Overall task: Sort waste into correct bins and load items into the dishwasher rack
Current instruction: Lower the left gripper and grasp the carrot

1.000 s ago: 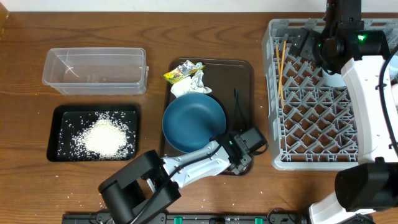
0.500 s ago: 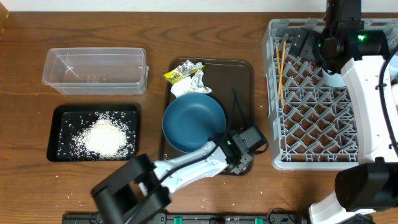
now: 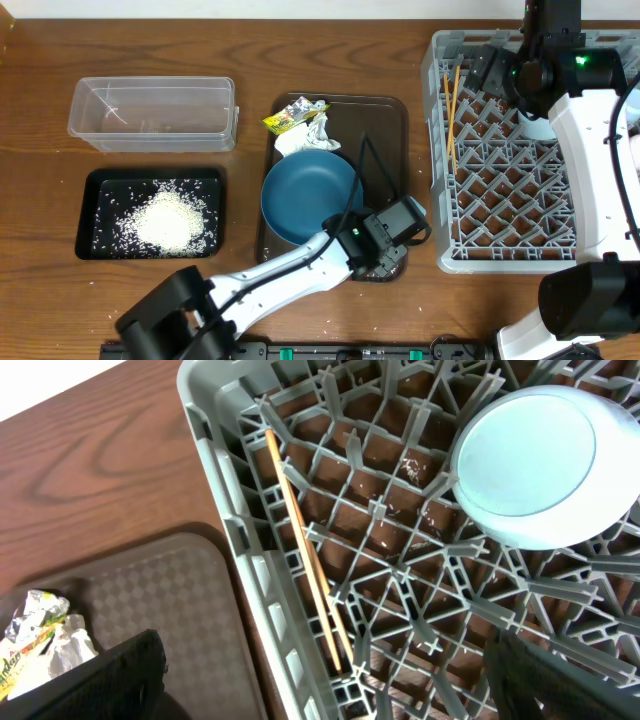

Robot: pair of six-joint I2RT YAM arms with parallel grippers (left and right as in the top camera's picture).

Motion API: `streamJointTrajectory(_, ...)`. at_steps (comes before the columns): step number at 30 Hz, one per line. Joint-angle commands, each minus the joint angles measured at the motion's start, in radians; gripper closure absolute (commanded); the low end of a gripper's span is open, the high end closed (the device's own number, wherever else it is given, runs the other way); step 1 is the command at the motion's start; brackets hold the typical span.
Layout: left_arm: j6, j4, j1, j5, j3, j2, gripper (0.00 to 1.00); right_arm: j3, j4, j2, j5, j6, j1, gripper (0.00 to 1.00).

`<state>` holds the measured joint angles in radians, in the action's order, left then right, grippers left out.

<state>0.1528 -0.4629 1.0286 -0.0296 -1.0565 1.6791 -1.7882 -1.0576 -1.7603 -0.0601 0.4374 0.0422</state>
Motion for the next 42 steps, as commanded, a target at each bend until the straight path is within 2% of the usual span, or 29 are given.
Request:
streamJointTrajectory(1, -0.010, 0.011, -0.005, -0.013, 0.003, 0.063, 0.59, 0.003, -0.001, 0.000, -0.003, 0.011, -0.008, 0.01)
streamJointTrajectory(3, -0.010, 0.026, -0.005, -0.030, 0.003, 0.093, 0.58, 0.003, -0.001, 0.000, -0.003, 0.011, -0.008, 0.01)
streamJointTrajectory(7, -0.010, 0.035, -0.005, -0.088, 0.003, 0.132, 0.47, 0.003, -0.001, 0.000, -0.003, 0.011, -0.008, 0.01)
streamJointTrajectory(11, -0.010, 0.035, -0.005, -0.122, 0.003, 0.135, 0.44, 0.003, -0.001, 0.000, -0.003, 0.011, -0.008, 0.01)
streamJointTrajectory(21, -0.009, 0.035, -0.004, -0.139, 0.006, 0.163, 0.42, 0.003, -0.001, 0.000, -0.003, 0.011, -0.008, 0.01)
streamJointTrajectory(26, 0.036, 0.027, -0.004, -0.095, 0.006, 0.198, 0.42, 0.003, -0.001, 0.000, -0.003, 0.011, -0.008, 0.01)
streamJointTrajectory(29, 0.036, 0.028, -0.004, -0.015, 0.005, 0.197, 0.45, 0.003, -0.001, 0.000, -0.003, 0.011, -0.008, 0.01)
streamJointTrajectory(35, 0.048, 0.019, 0.002, -0.004, 0.005, 0.187, 0.69, 0.003, -0.001, 0.000, -0.003, 0.011, -0.008, 0.01)
streamJointTrajectory(39, 0.048, -0.013, 0.005, -0.004, -0.012, 0.144, 0.73, 0.003, -0.001, 0.000, -0.003, 0.011, -0.008, 0.01)
streamJointTrajectory(42, 0.048, -0.028, 0.005, -0.005, -0.024, 0.086, 0.73, 0.003, -0.001, 0.000, -0.003, 0.011, -0.008, 0.01)
